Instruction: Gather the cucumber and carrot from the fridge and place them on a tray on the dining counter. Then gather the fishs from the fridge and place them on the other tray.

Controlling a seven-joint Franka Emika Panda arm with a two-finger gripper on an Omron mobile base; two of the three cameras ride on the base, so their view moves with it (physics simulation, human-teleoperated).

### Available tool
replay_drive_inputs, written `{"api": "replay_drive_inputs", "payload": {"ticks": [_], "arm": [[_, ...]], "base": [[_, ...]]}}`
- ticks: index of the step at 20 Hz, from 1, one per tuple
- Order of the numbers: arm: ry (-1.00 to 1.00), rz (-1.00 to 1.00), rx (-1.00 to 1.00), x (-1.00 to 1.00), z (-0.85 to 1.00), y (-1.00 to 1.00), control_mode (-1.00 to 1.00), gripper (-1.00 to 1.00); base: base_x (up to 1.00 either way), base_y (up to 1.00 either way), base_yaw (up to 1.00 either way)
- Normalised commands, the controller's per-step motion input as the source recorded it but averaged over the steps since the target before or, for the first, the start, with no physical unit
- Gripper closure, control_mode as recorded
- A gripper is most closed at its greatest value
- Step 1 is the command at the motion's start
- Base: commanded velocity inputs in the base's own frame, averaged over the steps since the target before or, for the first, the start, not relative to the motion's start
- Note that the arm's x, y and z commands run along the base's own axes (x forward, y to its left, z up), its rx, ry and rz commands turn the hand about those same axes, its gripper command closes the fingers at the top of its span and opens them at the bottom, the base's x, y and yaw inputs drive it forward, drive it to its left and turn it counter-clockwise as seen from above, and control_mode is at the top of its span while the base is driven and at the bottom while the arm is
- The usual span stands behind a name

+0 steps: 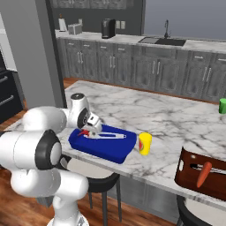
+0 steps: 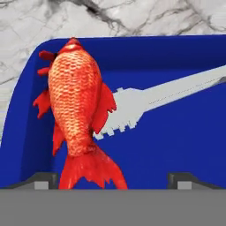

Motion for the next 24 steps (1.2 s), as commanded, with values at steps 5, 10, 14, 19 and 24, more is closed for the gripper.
{"api": "replay_drive_inputs", "payload": {"ticks": [5,10,14,19,24], "arm": [[-0.03,-0.06,0.0,-0.3,0.68,0.0,-1.0,-1.0],[0.0,-0.06,0.0,-0.39,0.58,0.0,-1.0,-1.0],[0.0,-0.07,0.03,-0.71,0.47,0.0,-1.0,-1.0],[0.0,-0.05,0.04,-0.86,0.4,0.0,-1.0,-1.0],[0.0,0.0,0.01,-0.94,0.32,0.07,-1.0,-1.0]], "base": [[0.0,0.0,0.0],[0.0,0.0,0.0],[0.0,0.0,0.0],[0.0,0.0,0.0],[0.0,0.0,0.0]]}}
